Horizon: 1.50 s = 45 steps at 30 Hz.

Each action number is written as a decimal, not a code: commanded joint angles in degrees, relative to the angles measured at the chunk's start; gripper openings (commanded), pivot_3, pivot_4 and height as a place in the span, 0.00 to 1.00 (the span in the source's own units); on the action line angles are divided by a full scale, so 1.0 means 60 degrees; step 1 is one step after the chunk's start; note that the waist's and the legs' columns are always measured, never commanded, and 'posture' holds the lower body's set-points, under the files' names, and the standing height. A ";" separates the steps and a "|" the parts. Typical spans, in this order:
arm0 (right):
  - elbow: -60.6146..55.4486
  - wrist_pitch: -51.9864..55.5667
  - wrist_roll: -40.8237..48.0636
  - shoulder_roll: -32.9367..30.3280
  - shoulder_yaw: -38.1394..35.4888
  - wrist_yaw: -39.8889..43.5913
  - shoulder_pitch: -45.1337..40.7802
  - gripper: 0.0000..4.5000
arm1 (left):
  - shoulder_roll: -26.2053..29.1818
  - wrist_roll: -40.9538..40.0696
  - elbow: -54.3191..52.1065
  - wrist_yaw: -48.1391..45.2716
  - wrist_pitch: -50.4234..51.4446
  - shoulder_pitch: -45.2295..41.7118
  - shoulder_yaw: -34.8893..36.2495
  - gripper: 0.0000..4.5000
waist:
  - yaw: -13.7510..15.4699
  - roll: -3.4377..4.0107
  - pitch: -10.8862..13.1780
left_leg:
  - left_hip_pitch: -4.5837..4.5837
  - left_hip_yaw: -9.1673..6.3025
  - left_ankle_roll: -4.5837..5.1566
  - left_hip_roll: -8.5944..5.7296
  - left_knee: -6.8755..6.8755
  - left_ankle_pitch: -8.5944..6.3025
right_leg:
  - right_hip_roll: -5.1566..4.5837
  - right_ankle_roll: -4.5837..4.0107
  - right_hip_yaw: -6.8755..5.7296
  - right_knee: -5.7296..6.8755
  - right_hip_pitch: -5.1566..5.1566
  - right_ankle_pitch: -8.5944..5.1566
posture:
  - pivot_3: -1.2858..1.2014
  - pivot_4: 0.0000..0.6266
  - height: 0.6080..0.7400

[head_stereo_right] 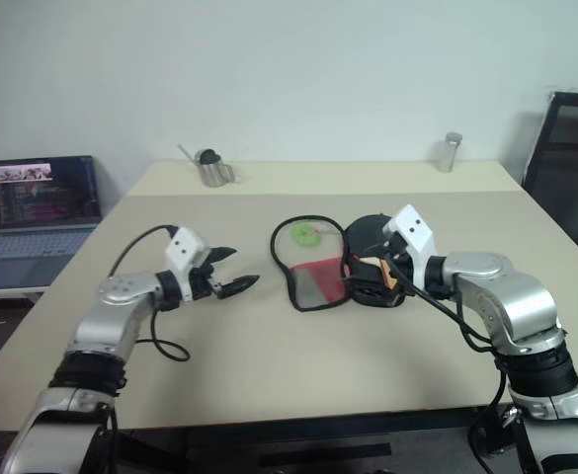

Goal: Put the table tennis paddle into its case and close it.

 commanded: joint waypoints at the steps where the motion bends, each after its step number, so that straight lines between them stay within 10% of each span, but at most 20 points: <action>1: -0.0434 -0.0247 0.0066 -0.0037 -0.0147 -0.0101 0.0019 0.99 | -0.0209 0.0463 0.1162 0.0433 -0.0470 -0.0758 -0.0070 1.00 | 0.0009 -0.0003 0.0001 | -0.0001 0.0001 0.0000 -0.0002 0.0001 0.0000 | 0.0000 0.0001 -0.0002 0.0000 -0.0001 0.0000 | 0.52 0.24 1.00; 20: -0.0557 -0.0219 0.0069 -0.0129 -0.0353 -0.0640 0.0259 0.99 | -0.1993 0.1458 0.6311 0.1134 -0.1314 -0.3381 -0.0122 1.00 | 0.0014 -0.0013 0.0004 | -0.0007 0.0005 0.0001 -0.0007 0.0011 0.0000 | 0.0002 0.0016 -0.0020 0.0006 -0.0001 0.0008 | 0.52 0.24 1.00; 45: -0.2197 0.1039 0.0702 -0.0693 -0.1565 -0.1730 0.1445 0.99 | -0.3569 0.1992 0.7031 0.0662 -0.2211 -0.5793 -0.0131 1.00 | 0.0047 -0.0049 0.0023 | -0.0017 0.0015 0.0002 -0.0012 0.0020 -0.0001 | 0.0002 0.0034 -0.0017 0.0000 -0.0001 0.0018 | 0.52 0.24 1.00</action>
